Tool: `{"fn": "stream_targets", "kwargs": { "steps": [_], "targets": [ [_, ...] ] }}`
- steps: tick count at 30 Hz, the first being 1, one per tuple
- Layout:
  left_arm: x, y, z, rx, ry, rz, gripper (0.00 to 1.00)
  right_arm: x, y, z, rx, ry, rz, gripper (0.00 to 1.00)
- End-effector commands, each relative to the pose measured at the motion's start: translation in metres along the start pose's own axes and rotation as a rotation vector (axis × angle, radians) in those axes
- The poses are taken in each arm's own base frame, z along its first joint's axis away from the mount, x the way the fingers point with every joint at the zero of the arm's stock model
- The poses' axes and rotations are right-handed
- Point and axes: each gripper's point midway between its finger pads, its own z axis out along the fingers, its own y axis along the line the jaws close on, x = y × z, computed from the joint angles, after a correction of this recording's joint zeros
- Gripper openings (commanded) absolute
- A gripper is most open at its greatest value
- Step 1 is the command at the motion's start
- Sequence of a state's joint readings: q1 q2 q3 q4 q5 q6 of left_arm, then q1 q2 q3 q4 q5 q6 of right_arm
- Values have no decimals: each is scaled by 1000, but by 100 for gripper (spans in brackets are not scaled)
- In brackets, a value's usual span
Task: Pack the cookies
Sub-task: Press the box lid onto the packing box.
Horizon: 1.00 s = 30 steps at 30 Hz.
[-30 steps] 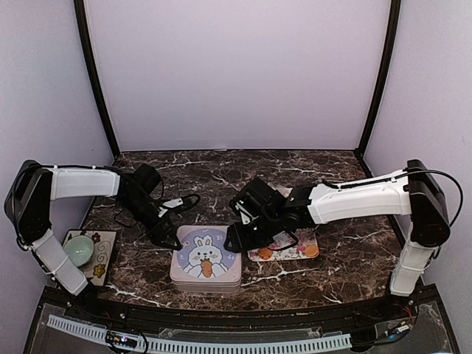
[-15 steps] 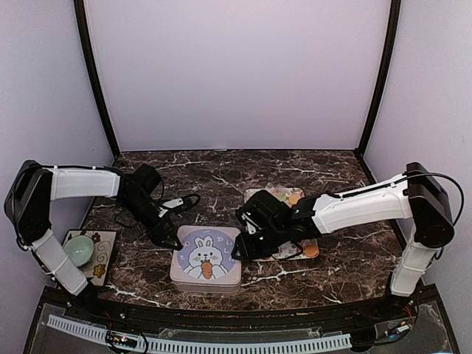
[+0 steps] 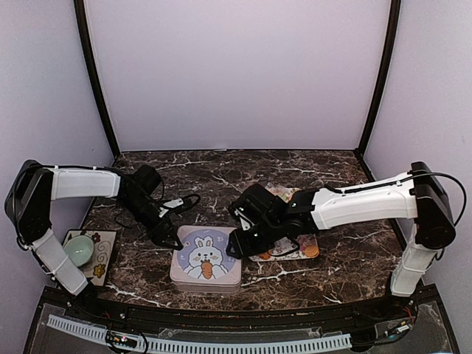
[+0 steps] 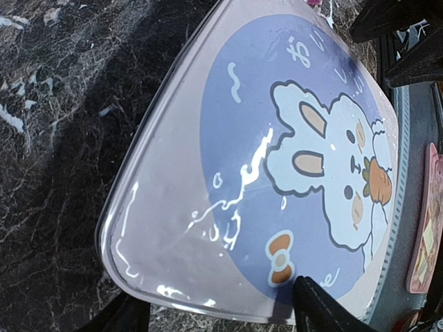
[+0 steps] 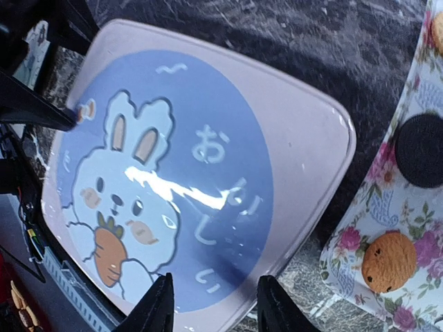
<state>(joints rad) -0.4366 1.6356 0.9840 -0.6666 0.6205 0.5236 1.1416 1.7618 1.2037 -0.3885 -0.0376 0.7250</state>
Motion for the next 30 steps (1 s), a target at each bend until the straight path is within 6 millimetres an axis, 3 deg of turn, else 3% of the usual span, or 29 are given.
{"fn": "stream_targets", "kwargs": {
  "steps": [1,4,8,14,18,20,24,27,30],
  "targets": [
    [42,33,17,-158,153,-15,70,-29,5,-13,-8,-48,-32,42],
    [54,37,23,-170,183,-29,65,-41,5,-19,-13,-79,-27,42],
    [66,35,31,-145,204,-41,62,-56,21,-23,-62,-106,-38,41],
    [78,35,37,-145,222,-53,60,-69,46,-7,-155,-102,-64,37],
    [80,33,36,-143,215,-53,59,-75,74,4,-244,-106,-113,36],
    [81,32,37,-139,214,-52,59,-71,92,9,-291,-93,-167,35],
    [82,32,39,-131,218,-55,59,-43,117,20,-342,-45,-299,32],
    [83,32,40,-126,221,-61,59,-16,123,31,-330,1,-394,30],
    [81,33,40,-123,222,-65,59,2,114,46,-277,50,-434,28]
  ]
}}
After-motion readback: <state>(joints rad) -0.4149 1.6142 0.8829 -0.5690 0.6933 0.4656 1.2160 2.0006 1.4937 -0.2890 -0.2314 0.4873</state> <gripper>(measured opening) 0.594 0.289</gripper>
